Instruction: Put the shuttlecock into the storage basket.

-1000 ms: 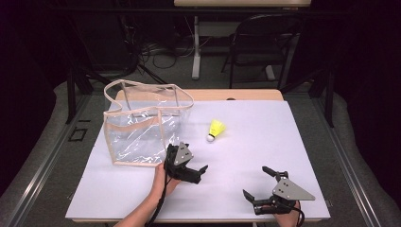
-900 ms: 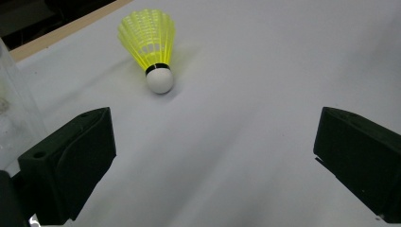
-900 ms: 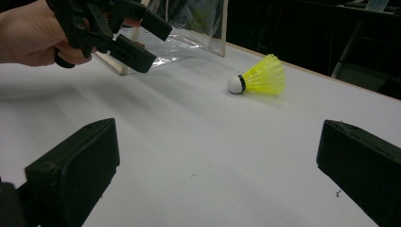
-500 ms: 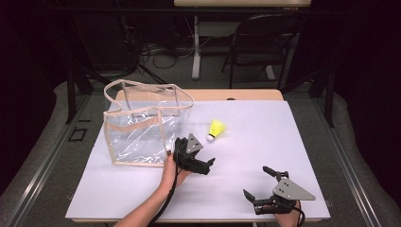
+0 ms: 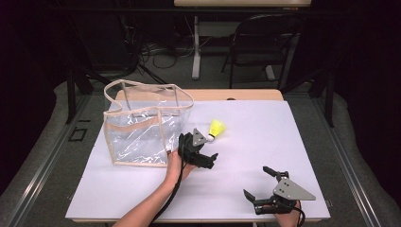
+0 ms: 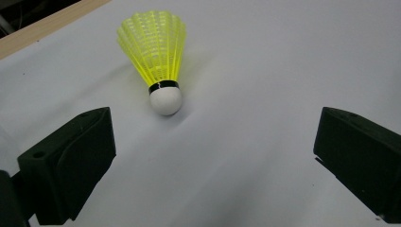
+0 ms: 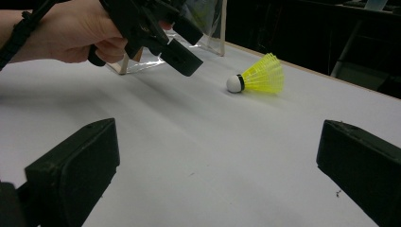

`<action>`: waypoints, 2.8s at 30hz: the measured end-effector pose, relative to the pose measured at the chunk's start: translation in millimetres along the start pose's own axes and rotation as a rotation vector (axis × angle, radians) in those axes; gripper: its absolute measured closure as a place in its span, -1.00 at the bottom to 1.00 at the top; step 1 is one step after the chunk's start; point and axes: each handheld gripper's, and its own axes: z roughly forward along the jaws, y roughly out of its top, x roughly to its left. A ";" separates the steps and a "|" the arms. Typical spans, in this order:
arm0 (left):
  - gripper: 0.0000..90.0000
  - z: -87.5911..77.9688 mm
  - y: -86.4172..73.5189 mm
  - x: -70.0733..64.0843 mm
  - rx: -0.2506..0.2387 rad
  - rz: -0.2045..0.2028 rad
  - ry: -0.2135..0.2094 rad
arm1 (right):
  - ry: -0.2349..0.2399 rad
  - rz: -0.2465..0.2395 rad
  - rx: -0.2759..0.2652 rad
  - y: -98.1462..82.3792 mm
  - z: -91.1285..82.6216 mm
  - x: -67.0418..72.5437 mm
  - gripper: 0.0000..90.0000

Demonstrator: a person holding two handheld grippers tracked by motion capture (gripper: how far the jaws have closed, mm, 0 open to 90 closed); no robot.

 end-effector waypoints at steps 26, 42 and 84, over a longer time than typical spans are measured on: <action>-1.00 31.5 23.5 2.0 0.027 -0.049 0.073 | 0.009 0.002 0.010 -1.0 1.9 -0.1 -1.00; -0.76 48.9 29.4 7.8 0.064 -0.083 0.111 | 0.007 -0.001 0.026 -1.0 2.6 0.2 -1.00; 0.40 83.9 25.0 18.3 0.169 -0.235 0.142 | 0.008 0.004 0.044 -1.7 3.7 -0.5 -1.00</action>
